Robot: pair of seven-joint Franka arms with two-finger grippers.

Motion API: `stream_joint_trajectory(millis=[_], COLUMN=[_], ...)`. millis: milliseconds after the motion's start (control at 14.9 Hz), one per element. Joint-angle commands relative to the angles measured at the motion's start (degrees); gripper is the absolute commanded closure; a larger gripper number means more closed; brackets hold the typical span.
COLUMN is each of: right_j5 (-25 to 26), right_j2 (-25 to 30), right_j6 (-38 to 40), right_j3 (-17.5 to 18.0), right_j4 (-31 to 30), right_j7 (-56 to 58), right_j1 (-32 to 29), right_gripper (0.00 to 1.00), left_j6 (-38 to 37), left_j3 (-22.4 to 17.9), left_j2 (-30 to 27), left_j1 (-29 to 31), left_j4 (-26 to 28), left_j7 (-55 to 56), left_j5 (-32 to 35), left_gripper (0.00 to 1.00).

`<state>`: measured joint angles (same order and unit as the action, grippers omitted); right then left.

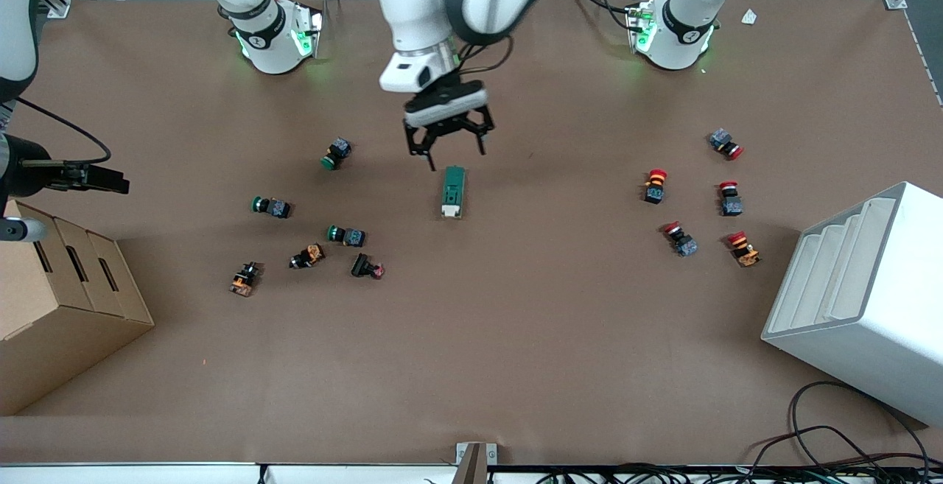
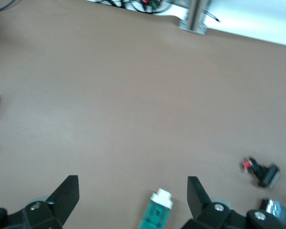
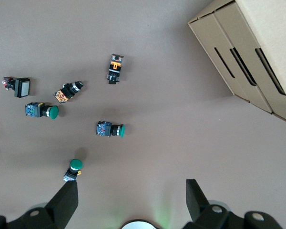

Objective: Close load switch with both arms

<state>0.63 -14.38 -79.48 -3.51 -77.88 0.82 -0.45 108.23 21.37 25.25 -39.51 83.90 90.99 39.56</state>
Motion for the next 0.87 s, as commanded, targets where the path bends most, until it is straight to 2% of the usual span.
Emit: stream_joint_trajectory(millis=[0, 268, 402, 603, 803], right_j5=[0.8, -0.2, -1.7, -1.9, -1.7], right_j2=[-0.7, 0.7, 2.3, 4.9, 7.9], right_j6=[1.9, 5.0, 4.7, 4.7, 4.1], right_j3=[1.0, 1.2, 1.0, 1.0, 1.0], right_j4=[1.2, 1.2, 1.2, -0.2, -3.1], right_j7=[0.1, -0.1, -0.1, 0.0, 0.2], right_j1=[-0.2, -0.4, -0.4, -0.4, -0.4], right_gripper=[0.0, 0.0, 0.0, 0.0, 0.0], left_j6=[-3.5, -5.6, -8.0, -10.6, -15.6], left_j3=[0.4, 0.6, 1.0, -0.4, -4.0], left_j2=[-5.5, -9.2, -11.0, -15.7, -19.6], left_j1=[6.1, 15.8, 21.8, 29.6, 32.0], left_j4=[1.3, 1.1, 1.1, 2.0, 2.1], left_j7=[-7.1, -13.7, -21.3, -34.0, -44.8], left_j5=[-8.0, -16.8, -19.9, -29.3, -30.3], left_gripper=[0.0, 0.0, 0.0, 0.0, 0.0])
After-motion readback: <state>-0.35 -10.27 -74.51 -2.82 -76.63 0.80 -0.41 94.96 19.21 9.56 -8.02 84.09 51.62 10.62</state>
